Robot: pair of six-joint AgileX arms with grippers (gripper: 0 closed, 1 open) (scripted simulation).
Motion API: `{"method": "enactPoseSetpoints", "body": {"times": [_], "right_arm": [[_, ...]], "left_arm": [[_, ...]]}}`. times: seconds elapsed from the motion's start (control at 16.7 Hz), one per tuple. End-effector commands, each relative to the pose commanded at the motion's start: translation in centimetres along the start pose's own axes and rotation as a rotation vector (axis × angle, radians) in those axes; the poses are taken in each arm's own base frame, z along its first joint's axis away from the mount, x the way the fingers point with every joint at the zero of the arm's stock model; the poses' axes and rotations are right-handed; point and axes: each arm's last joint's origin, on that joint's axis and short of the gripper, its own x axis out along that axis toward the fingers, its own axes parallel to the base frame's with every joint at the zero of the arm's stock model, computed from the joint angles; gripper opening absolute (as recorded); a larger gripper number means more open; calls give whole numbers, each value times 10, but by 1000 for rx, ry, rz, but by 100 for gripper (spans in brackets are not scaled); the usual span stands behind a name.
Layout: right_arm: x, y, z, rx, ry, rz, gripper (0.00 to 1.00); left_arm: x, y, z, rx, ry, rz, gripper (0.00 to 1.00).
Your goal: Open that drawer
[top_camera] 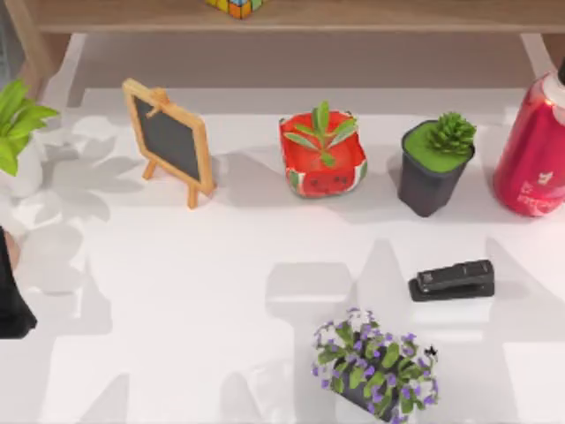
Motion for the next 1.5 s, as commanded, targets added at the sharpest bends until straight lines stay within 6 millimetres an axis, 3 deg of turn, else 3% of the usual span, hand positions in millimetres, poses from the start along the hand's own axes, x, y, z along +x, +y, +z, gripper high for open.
{"method": "enactPoseSetpoints", "body": {"times": [0.3, 0.66, 0.84, 1.08, 1.32, 1.5], "right_arm": [[6, -2, 0, -36, -4, 4, 100], [59, -32, -14, -392, -15, -4, 100], [92, -54, -38, -686, -10, -11, 100], [130, -80, -85, -1093, 2, -11, 100], [153, -97, -129, -1408, 6, -9, 100], [161, -103, -150, -1536, 7, -9, 100]], "left_arm": [[0, 0, 0, 0, 0, 0, 100], [0, 0, 0, 0, 0, 0, 100], [0, 0, 0, 0, 0, 0, 100], [0, 0, 0, 0, 0, 0, 100], [0, 0, 0, 0, 0, 0, 100], [0, 0, 0, 0, 0, 0, 100]]}}
